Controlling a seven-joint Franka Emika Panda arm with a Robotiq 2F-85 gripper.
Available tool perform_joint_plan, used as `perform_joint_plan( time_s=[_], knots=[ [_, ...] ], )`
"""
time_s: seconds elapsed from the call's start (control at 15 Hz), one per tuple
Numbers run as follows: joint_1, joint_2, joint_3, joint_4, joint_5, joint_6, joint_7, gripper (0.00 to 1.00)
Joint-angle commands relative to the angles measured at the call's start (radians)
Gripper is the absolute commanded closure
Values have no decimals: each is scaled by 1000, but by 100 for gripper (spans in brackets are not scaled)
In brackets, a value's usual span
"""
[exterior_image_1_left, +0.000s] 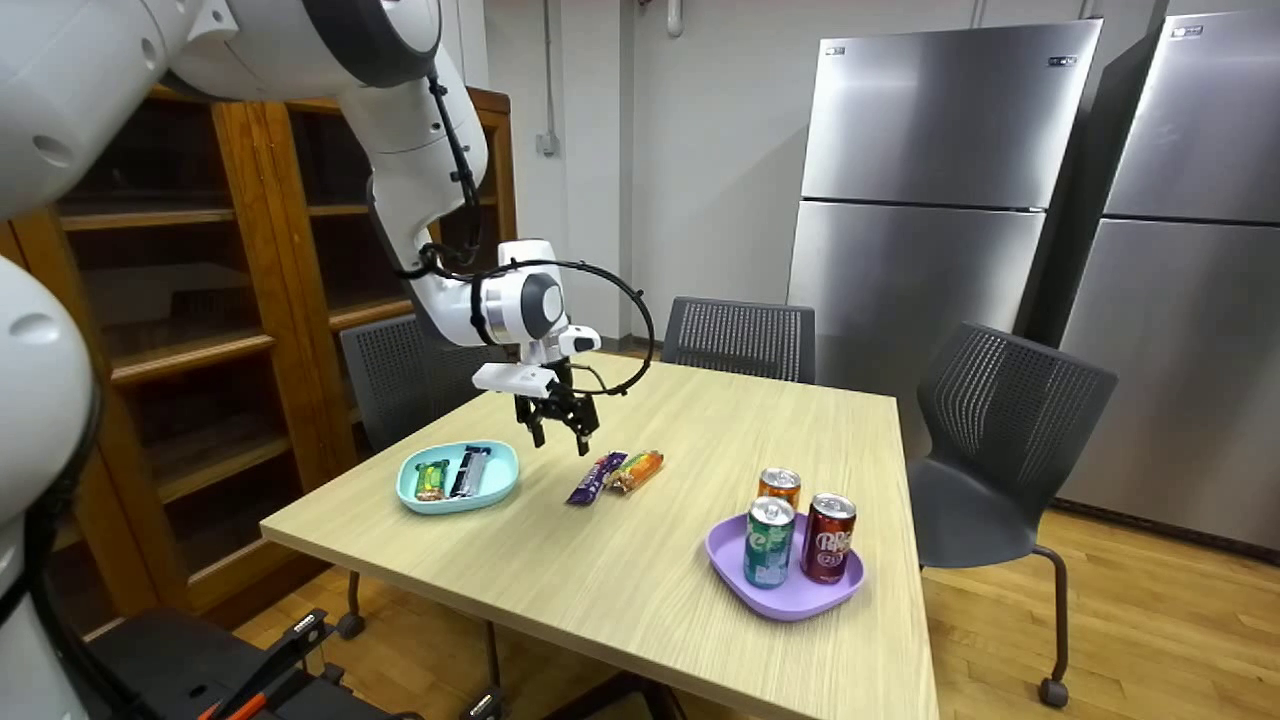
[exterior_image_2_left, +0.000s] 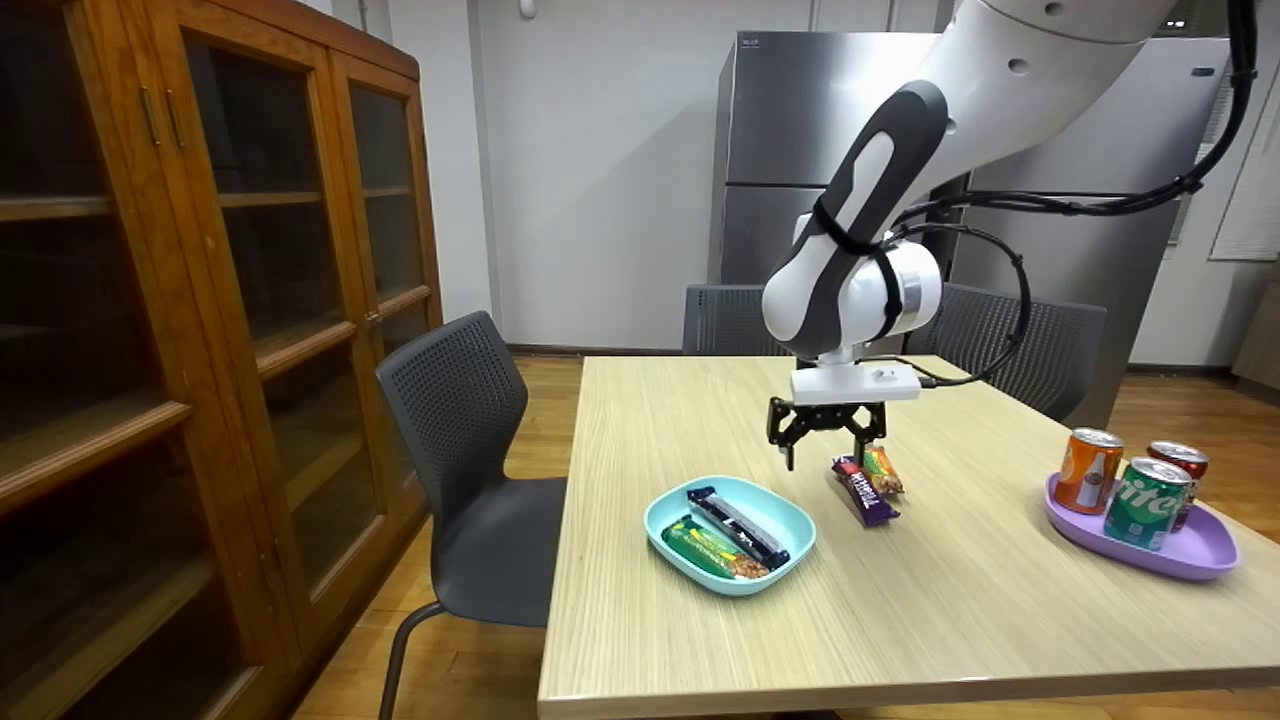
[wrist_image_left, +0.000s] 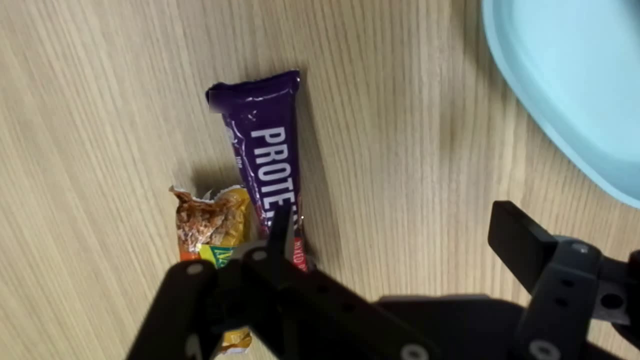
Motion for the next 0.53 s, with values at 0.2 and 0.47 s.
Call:
perform_joint_plan(
  time_s=[0.2, 0.47],
  knots=[
    [-31, 63, -8, 93, 33, -21, 27, 0],
    [-50, 97, -4, 140, 47, -36, 21, 0]
  ],
)
